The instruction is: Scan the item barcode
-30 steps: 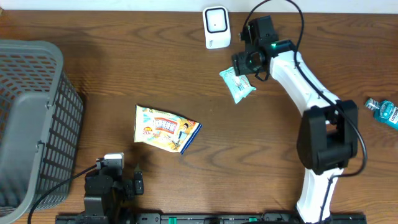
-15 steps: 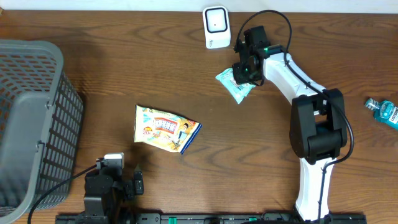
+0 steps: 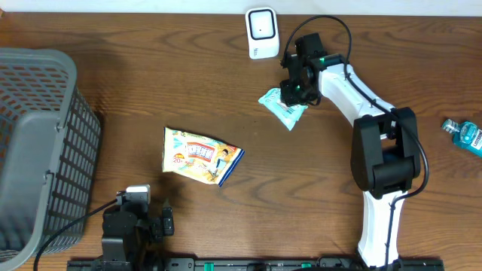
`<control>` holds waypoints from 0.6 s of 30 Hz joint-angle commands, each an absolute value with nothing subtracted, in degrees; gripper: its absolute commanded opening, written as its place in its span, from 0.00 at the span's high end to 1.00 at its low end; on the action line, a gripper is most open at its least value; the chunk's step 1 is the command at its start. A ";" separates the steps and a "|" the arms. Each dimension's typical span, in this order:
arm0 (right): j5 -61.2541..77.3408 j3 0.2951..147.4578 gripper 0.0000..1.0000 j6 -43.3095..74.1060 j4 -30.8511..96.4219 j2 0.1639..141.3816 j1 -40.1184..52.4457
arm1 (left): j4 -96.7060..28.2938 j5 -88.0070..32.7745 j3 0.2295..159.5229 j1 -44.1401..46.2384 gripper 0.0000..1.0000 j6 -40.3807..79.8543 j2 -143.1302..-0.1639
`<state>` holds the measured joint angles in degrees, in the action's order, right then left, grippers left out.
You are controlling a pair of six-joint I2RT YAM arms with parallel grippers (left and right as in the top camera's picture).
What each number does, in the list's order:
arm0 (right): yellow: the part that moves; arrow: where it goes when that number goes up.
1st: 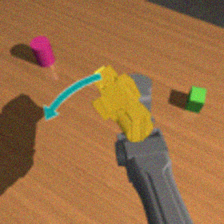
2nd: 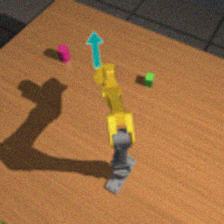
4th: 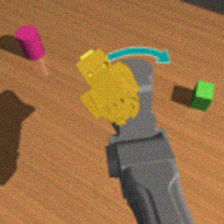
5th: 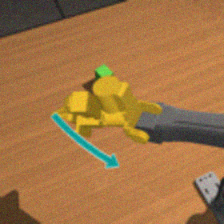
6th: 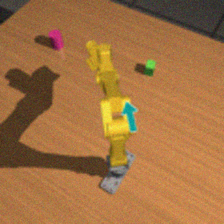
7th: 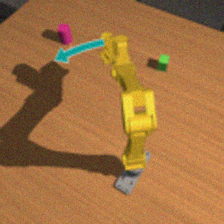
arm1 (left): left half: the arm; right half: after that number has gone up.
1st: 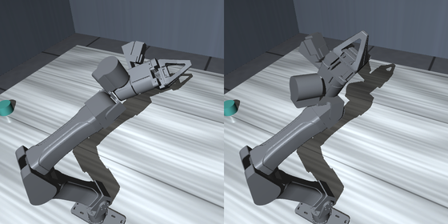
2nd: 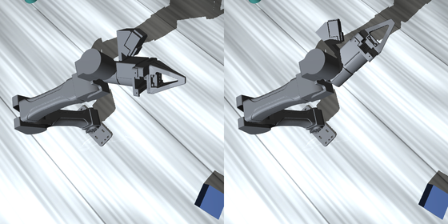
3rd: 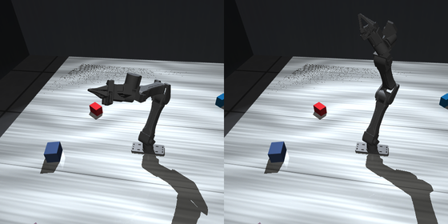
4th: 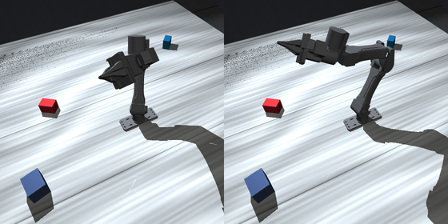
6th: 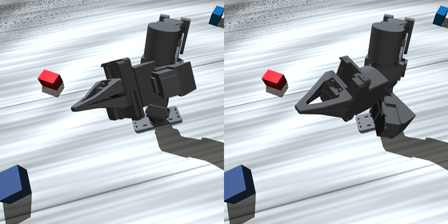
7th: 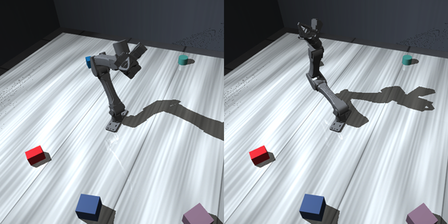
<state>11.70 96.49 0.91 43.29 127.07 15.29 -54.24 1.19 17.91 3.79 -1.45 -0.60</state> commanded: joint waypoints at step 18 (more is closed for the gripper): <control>17.47 101.32 0.71 26.41 59.11 122.52 10.00 | -56.53 0.60 17.69 3.55 0.02 -1.19 -0.34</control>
<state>17.06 99.26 26.89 58.87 126.50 10.55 -54.24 1.19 17.91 3.79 -1.45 -0.58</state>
